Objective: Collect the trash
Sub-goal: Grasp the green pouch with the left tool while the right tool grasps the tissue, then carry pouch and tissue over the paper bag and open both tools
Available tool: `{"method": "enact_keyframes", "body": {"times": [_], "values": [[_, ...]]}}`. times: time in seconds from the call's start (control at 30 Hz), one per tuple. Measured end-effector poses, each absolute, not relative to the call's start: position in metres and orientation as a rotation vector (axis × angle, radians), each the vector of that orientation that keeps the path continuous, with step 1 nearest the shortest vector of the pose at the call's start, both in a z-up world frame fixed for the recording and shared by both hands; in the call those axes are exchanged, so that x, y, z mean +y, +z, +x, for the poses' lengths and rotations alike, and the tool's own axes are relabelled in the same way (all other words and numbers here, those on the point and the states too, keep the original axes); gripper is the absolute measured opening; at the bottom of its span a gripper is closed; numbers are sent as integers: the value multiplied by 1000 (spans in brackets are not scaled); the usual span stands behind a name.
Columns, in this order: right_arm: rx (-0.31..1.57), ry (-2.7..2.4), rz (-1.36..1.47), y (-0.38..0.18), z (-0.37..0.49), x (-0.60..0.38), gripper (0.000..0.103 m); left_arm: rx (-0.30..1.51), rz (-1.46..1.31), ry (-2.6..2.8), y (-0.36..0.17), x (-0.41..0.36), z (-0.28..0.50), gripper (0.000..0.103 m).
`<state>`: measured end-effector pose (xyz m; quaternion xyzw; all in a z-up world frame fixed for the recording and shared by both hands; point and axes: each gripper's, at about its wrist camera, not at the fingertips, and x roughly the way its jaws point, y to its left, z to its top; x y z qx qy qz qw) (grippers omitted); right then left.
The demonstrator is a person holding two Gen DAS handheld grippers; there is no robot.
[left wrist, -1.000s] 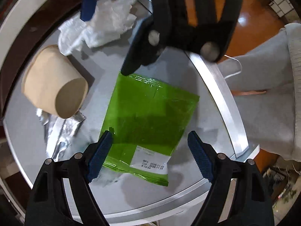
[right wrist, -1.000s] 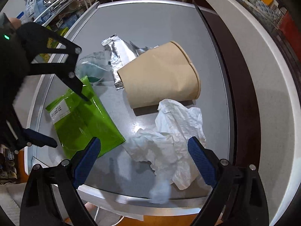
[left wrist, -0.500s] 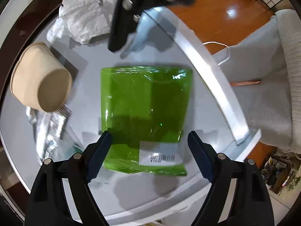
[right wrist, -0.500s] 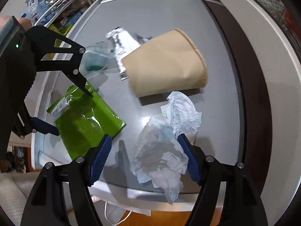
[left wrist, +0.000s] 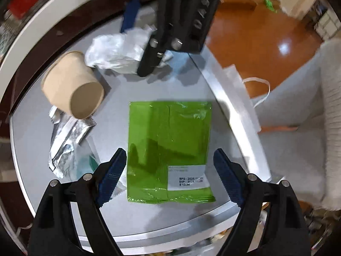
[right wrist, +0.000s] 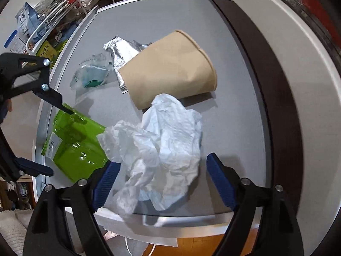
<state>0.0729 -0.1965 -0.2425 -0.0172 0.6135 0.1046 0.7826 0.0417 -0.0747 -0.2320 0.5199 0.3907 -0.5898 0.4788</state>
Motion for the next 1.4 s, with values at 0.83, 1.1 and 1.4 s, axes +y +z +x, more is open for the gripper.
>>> {"method": "enact_keyframes", "body": {"times": [0.83, 1.1, 1.4], "values": [[1210, 305, 126, -218, 46, -216, 36, 1077, 941, -1244, -241, -70, 38, 52], [1177, 334, 134, -205, 43, -214, 36, 1108, 634, -1165, -213, -43, 46, 51], [1060, 365, 136, -159, 31, -221, 36, 1028, 385, -1032, -175, -15, 44, 51]]}}
